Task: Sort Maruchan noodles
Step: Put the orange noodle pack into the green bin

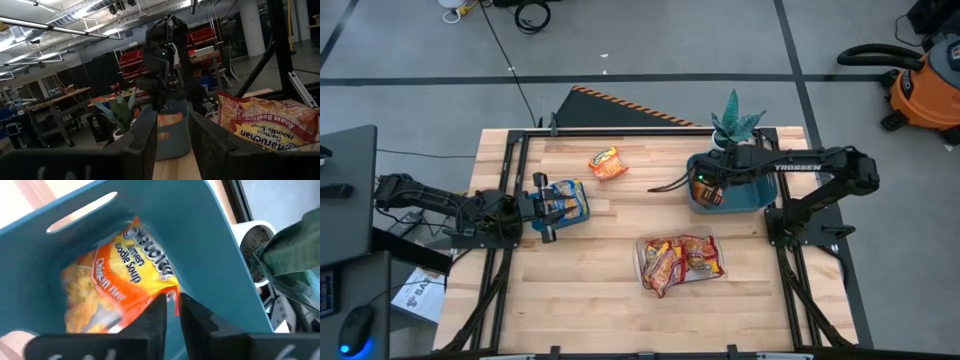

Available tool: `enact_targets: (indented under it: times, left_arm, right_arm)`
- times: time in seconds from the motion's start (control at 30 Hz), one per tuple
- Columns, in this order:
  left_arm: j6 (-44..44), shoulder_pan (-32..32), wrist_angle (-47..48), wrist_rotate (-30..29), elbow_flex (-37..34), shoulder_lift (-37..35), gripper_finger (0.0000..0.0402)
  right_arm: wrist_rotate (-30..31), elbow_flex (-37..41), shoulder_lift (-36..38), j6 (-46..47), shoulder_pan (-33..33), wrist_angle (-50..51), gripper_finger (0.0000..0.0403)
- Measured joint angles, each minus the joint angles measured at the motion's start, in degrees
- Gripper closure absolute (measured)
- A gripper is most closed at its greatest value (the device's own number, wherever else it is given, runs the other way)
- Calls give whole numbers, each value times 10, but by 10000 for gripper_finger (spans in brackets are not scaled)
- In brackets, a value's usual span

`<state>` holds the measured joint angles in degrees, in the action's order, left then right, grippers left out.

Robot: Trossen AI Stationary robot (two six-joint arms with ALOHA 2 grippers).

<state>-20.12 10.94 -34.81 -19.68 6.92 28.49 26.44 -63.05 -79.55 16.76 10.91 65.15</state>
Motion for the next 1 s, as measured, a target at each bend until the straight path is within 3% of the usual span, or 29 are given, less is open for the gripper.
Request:
enact_targets:
  times: [0.23, 0.43, 0.57, 0.7, 0.8, 1.0]
  left_arm:
    - [0, 0, 0, 0, 0, 0, 285]
    - [0, 0, 0, 0, 0, 0, 285]
    - [0, 0, 0, 0, 0, 0, 285]
    - [0, 0, 0, 0, 0, 0, 285]
    - [0, 0, 0, 0, 0, 0, 285]
    - [0, 0, 0, 0, 0, 0, 285]
  right_arm:
    - [-28, -14, 6, 8, 9, 16, 296]
    - [-27, -71, 5, 13, 4, -5, 286]
    - [-32, -90, 4, -31, -8, -105, 286]
    - [-87, -90, -8, -102, -11, -247, 285]
    - [-139, -90, -41, -138, -9, -323, 278]
    - [-169, -89, -145, -208, 0, -433, 240]
